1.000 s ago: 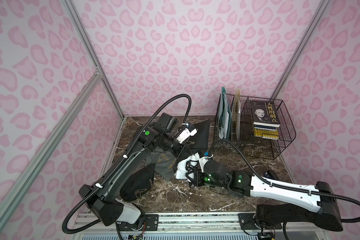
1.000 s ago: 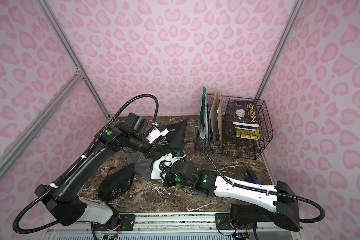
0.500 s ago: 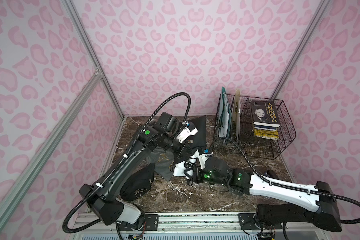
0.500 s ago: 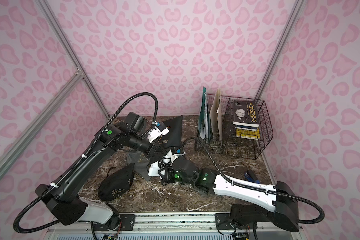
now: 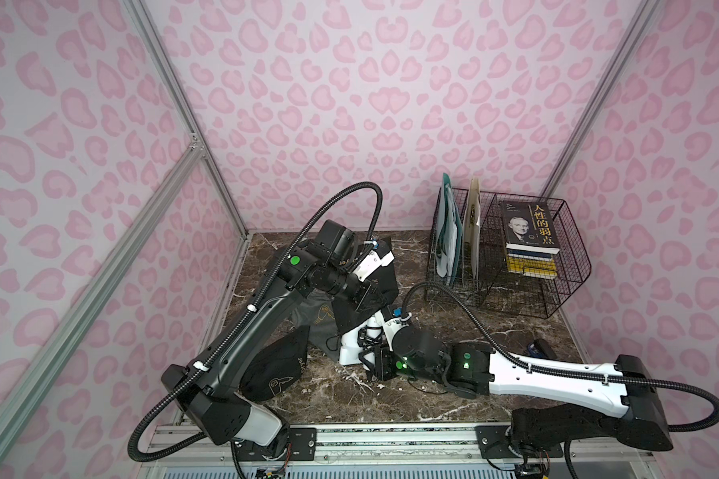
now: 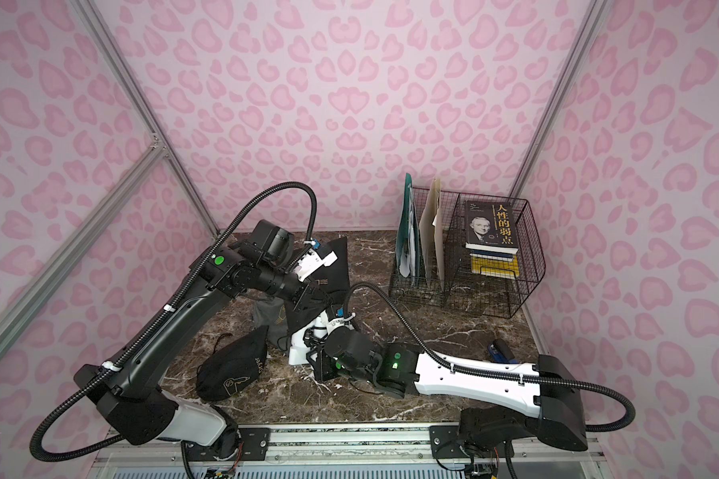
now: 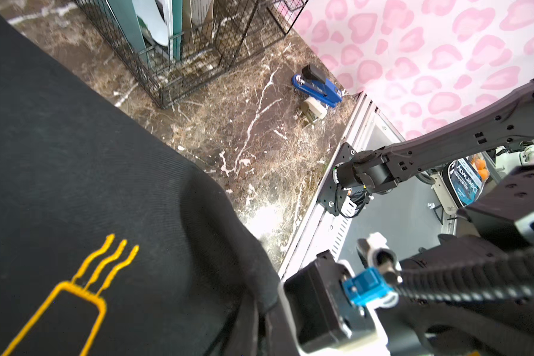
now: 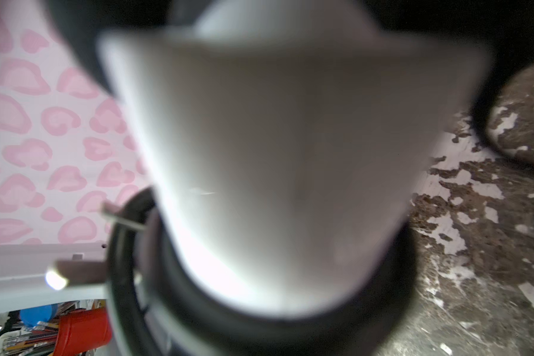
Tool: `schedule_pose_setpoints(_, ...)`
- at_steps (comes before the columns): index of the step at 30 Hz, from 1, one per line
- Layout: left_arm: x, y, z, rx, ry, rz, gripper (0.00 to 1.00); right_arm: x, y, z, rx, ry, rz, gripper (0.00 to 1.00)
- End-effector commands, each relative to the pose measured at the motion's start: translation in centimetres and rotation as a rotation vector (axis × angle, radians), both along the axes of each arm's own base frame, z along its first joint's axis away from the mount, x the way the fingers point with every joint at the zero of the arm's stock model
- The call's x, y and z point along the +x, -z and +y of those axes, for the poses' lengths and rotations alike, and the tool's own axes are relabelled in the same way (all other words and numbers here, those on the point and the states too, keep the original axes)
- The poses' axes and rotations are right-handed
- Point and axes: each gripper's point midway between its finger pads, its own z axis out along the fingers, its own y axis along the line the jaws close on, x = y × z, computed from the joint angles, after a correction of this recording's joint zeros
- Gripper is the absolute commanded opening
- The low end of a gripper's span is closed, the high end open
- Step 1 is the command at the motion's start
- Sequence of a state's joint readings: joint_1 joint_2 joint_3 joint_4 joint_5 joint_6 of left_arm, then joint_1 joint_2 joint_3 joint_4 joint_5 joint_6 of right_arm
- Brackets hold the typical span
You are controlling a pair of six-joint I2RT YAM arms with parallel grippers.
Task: Pack away hair dryers
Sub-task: Place the hair dryer in the drawstring bag.
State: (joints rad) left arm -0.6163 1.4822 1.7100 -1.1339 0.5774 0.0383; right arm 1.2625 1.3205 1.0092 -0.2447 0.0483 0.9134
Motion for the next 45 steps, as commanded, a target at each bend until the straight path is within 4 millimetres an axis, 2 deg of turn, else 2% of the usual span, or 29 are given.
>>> schedule_pose_setpoints(1, -0.2, -0.3, -0.5, -0.041, 0.013, 0.005, 0.01, 0.7, 0.7, -0.4, -0.031, 0.033, -0.023, 0.0)
schedule_pose_setpoints(6, -1.2, 0.0, -0.4, -0.066, 0.03, 0.029, 0.02, 1.2, 0.3, -0.7, 0.025, 0.054, -0.01, 0.0)
schedule_pose_setpoints(11, -1.9, 0.3, -0.3, -0.081, 0.035, 0.038, 0.02, 1.6, -1.0, -1.6, 0.133, 0.078, -0.011, 0.0)
schedule_pose_setpoints(14, -2.1, 0.5, -0.4, -0.092, 0.037, 0.053, 0.01, 1.4, -1.7, -1.5, 0.17, 0.061, -0.016, 0.0)
schedule_pose_setpoints(24, -1.8, 1.9, -0.6, -0.083, 0.025, 0.086, 0.01, 1.8, -1.5, -1.2, 0.185, 0.068, 0.008, 0.0)
schedule_pose_setpoints(36, -1.9, 3.2, 0.2, -0.046, -0.002, 0.073, 0.01, 3.0, -3.4, -4.2, 0.357, 0.168, 0.001, 0.0)
schedule_pose_setpoints(41, -1.8, 3.0, 0.4, -0.042, -0.012, 0.052, 0.01, 3.6, -4.1, -5.7, 0.407, 0.228, -0.001, 0.0)
schedule_pose_setpoints(42, -2.0, 4.0, 0.6, -0.027, -0.015, 0.076, 0.01, 3.7, -4.2, -5.9, 0.411, 0.238, -0.002, 0.0)
schedule_pose_setpoints(45, -2.1, 4.4, 0.6, -0.029, -0.02, 0.085, 0.01, 3.9, -4.8, -6.0, 0.438, 0.251, -0.01, 0.0)
